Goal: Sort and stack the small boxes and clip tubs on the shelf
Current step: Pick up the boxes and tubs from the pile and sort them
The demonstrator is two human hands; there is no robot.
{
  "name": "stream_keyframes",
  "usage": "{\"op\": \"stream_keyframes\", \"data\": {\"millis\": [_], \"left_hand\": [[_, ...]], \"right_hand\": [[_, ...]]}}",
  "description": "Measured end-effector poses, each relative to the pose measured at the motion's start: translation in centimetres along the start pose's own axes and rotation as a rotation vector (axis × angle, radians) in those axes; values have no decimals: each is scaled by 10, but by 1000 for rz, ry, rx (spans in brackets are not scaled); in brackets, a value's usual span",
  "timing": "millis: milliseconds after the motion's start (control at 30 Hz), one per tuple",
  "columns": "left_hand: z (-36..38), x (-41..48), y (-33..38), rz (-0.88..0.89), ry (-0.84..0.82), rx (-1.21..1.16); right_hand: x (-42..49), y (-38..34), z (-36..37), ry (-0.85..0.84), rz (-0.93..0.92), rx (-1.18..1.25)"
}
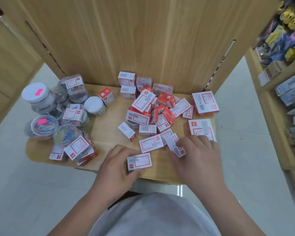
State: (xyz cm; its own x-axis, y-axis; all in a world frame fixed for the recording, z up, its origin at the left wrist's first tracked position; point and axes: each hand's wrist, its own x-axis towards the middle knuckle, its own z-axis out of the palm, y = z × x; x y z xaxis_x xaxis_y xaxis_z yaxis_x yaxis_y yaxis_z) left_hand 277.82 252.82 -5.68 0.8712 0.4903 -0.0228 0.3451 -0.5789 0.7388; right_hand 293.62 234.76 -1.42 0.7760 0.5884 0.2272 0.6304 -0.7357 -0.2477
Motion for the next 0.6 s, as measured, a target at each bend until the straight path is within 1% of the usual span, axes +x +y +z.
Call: {"op": "stream_keyframes", "data": {"millis": [133, 233, 300, 400, 433, 500, 600], "left_hand": [[-4, -8, -9, -25, 11, -64], [-6, -10, -14, 1, -10, -79], [-9, -13, -12, 32, -6, -71], [-14, -10, 0, 100, 63, 22], [-13, -5, 5, 125, 92, 74], [-7, 9, 15, 186, 109, 151], [9, 25, 22, 247, 52, 237]], "right_hand": [[13, -10, 10, -82, 8, -174], [17, -12, 11, -132, 4, -209], [20, -13, 7, -128, 15, -163], [30, -16, -3, -111, 33, 7], [34, -17, -5, -136, 34, 65], [41, -19, 0, -204, 8, 106], [41, -17, 8, -276, -24, 173]]}}
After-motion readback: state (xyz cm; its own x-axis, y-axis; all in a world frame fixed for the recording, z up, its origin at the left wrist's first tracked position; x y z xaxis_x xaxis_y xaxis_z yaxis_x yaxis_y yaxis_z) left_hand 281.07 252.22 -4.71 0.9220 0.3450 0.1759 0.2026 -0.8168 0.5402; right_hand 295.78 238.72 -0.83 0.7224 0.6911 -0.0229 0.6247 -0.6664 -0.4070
